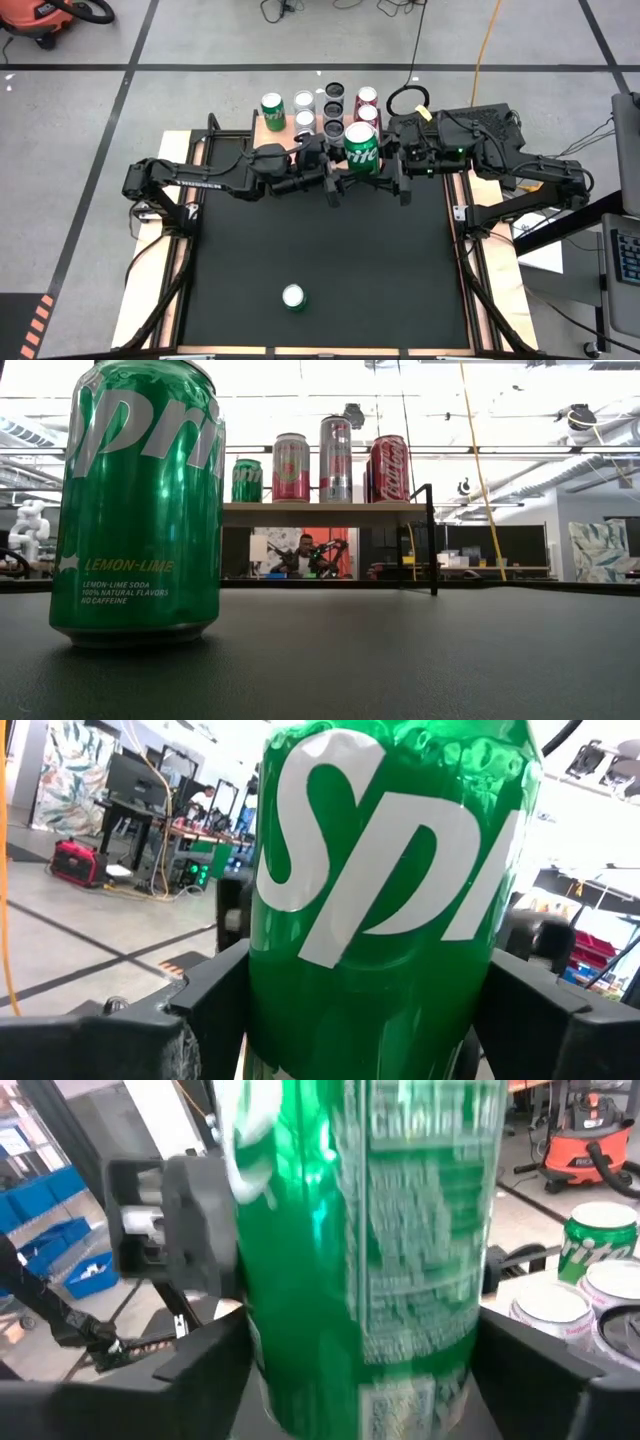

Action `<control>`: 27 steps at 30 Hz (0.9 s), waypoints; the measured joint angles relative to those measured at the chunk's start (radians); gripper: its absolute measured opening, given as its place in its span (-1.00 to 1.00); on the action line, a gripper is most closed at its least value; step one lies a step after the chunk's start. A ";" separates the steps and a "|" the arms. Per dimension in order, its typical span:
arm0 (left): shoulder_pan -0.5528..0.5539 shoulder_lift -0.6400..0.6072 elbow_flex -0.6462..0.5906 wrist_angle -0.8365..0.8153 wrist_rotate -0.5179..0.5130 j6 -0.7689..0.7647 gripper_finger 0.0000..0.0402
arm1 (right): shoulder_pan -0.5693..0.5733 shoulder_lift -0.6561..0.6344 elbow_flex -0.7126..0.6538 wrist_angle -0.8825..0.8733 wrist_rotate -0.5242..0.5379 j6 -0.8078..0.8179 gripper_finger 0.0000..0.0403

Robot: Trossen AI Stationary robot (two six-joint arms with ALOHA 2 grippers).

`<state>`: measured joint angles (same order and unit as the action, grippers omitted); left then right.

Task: Place canned beverage on shelf
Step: Put the top green soda can aligned with the other green soda can on the shelf

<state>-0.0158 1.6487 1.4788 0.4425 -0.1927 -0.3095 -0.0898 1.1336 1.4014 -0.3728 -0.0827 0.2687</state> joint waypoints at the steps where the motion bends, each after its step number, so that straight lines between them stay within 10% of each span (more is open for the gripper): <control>1: 0.000 0.000 0.000 0.005 0.000 0.000 0.49 | 0.000 0.005 0.000 -0.008 -0.001 0.000 0.67; 9: 0.000 0.000 0.000 0.024 0.000 -0.025 0.48 | 0.000 0.054 -0.001 0.013 -0.043 -0.026 0.83; 27: 0.000 -0.002 0.001 -0.030 -0.007 -0.018 0.48 | -0.001 0.050 -0.001 0.050 -0.047 -0.028 0.39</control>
<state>-0.0158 1.6470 1.4796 0.4127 -0.1993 -0.3275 -0.0906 1.1839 1.4006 -0.3229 -0.1299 0.2405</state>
